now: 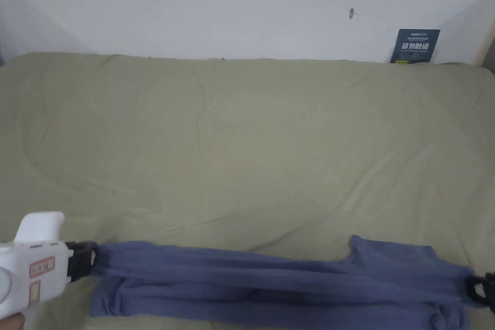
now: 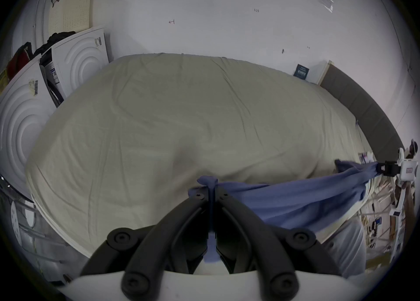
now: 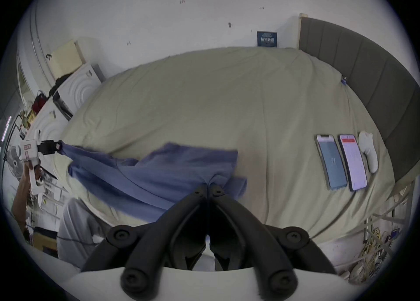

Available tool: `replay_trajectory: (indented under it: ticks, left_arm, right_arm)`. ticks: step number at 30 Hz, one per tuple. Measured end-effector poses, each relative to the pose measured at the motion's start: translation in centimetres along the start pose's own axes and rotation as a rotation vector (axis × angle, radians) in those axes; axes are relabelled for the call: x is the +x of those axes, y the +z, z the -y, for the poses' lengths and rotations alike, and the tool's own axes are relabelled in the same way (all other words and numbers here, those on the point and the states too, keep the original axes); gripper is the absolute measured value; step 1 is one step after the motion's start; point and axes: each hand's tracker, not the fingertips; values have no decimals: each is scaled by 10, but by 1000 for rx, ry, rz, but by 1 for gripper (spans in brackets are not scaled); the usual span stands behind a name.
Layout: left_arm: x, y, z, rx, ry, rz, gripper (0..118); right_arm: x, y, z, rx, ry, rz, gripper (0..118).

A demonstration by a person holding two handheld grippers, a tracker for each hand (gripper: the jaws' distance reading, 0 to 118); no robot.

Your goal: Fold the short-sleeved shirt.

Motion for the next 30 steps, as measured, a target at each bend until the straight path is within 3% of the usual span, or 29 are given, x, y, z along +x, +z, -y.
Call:
replay_trajectory:
  ticks: [11,12,13,14,15,16,17,23,24,25,26,27,30]
  left_arm:
    - [-10,-21,44,-52,20,14,2]
    - [-8,-20,43,-56,22,11,16]
    - [-8,-20,42,-60,27,14,57]
    - [-6,-18,41,-75,30,4,57]
    - [-4,-16,40,-97,35,-24,75]
    - [-5,-16,40,-130,41,-31,118]
    - [-2,-7,38,-61,47,9,115]
    - [-12,28,21,-43,107,-12,108]
    - [-14,33,18,-8,133,12,99]
    - [-16,35,16,-14,154,37,60]
    - [-18,36,15,-13,164,34,3]
    - [-20,34,14,-20,184,15,0]
    - [-35,29,10,-48,223,21,0]
  right_arm:
    - [13,-31,28,-67,-46,3,3]
    - [11,-31,29,-65,-43,6,9]
    - [10,-30,28,-65,-44,6,24]
    - [8,-29,28,-63,-52,17,37]
    - [5,-26,27,-53,-49,75,37]
    - [2,-22,28,-60,-45,113,81]
    - [0,-20,29,-61,-51,104,116]
    - [-27,11,21,37,-69,129,116]
    - [-33,15,20,89,-72,112,107]
    - [-42,19,18,101,-85,119,69]
    - [-50,21,17,128,-85,132,27]
    - [-61,21,16,151,-72,163,1]
    - [-86,25,16,169,-45,119,1]
